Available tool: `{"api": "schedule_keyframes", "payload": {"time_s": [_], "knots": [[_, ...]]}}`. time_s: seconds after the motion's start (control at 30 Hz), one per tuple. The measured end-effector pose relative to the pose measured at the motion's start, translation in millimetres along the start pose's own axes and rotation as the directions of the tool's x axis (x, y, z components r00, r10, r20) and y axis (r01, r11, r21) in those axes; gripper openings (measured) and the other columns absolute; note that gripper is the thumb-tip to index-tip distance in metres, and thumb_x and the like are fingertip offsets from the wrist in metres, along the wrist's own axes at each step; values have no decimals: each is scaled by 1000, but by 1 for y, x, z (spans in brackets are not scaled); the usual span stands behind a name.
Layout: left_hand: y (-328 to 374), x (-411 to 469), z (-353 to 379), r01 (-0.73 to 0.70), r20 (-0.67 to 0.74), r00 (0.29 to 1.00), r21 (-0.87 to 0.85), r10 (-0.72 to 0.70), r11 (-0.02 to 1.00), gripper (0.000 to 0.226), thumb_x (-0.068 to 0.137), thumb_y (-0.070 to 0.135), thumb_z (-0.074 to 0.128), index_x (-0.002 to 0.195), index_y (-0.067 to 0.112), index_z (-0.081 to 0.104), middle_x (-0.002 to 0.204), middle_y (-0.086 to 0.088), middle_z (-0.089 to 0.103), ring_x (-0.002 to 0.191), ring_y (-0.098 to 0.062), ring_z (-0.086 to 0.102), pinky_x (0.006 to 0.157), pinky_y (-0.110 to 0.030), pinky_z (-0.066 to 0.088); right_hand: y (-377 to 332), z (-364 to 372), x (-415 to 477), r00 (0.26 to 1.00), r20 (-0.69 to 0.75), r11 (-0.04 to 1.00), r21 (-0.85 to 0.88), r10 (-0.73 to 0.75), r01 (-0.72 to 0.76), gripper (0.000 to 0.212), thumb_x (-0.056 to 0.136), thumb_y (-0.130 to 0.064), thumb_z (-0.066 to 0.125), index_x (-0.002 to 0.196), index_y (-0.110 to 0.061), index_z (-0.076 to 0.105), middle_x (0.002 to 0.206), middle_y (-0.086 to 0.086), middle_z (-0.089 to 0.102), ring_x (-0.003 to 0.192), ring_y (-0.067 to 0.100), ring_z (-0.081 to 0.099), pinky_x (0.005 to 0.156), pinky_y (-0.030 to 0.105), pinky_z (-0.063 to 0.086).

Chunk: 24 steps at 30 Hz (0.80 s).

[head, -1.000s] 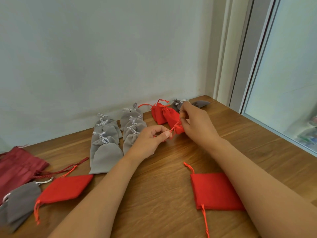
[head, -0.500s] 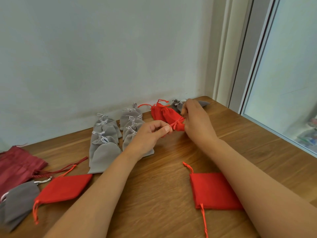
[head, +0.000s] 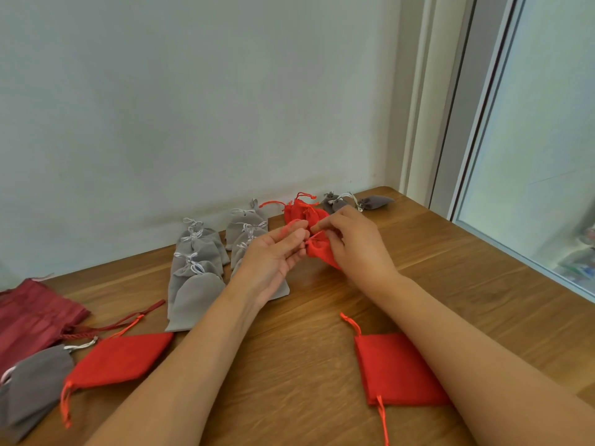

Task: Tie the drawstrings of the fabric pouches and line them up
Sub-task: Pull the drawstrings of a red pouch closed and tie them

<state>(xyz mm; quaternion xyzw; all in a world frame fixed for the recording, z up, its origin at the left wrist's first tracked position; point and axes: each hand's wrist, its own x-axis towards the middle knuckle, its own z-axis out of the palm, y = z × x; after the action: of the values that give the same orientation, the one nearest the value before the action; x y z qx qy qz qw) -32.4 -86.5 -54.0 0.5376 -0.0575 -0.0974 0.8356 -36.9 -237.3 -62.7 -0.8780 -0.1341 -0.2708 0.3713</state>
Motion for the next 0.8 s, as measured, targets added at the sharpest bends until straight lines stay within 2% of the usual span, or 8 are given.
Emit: {"api": "schedule_keyframes", "payload": {"time_s": [0.1,0.17,0.27,0.33,0.43,0.57,0.67,0.8], "knots": [[1,1,-3,34,-31,999,-5,-34,999,19,91,-3,53,106,0,63,76,-4,73,62,-6,66,62,-16,56,-1,-3,-1,998,-52,998,37,-38,40,15,91,-6,61,99,-11,73,95,-2,59,84,2,51,75,1,35],[2,1,-3,70,-55,996,6,-69,998,13,91,-1,54,100,-2,64,72,-4,72,59,-6,66,59,-15,55,-3,-3,-2,993,-66,994,50,-96,100,11,88,-8,66,95,-12,73,91,-3,63,77,-4,50,73,3,36],[4,0,-4,121,-48,992,50,-118,991,13,92,4,55,84,1,66,63,-2,68,52,-4,61,54,-14,53,-7,-3,-4,990,-43,983,120,-135,139,11,85,-5,68,93,-11,72,88,-4,70,77,-15,53,71,2,36],[6,-1,-5,135,-24,991,92,-134,987,15,92,6,55,81,3,65,61,-1,64,50,-4,56,51,-13,50,-8,-3,-5,993,-2,981,160,-115,114,11,87,-4,65,95,-9,71,81,-13,68,73,-19,53,68,2,37],[6,0,-5,143,2,989,184,-146,973,17,93,7,55,79,7,63,60,1,58,52,-6,52,50,-15,46,-8,-3,-6,995,53,981,178,-90,79,11,91,-5,61,97,-10,69,73,-24,59,65,-16,55,63,5,37],[6,0,-4,110,41,990,405,-138,908,18,91,5,58,75,6,64,60,1,59,52,-7,50,50,-15,44,-9,-3,-7,993,87,983,170,-83,67,12,91,-2,59,97,-8,69,76,-17,61,61,-14,55,61,6,39],[8,-1,-3,57,88,990,479,-113,876,16,91,1,58,78,4,68,63,-2,64,53,-6,52,52,-14,44,-9,-2,-7,993,117,982,190,-12,-11,13,93,-4,57,97,-11,67,69,-9,63,49,6,58,54,14,44],[11,-4,-3,-99,170,985,606,-7,790,9,85,8,68,89,3,73,65,1,64,57,-5,50,56,-17,42,-7,-5,-5,989,98,963,237,109,-129,9,92,-14,61,92,-11,69,60,-7,64,47,10,59,52,20,48]]}}
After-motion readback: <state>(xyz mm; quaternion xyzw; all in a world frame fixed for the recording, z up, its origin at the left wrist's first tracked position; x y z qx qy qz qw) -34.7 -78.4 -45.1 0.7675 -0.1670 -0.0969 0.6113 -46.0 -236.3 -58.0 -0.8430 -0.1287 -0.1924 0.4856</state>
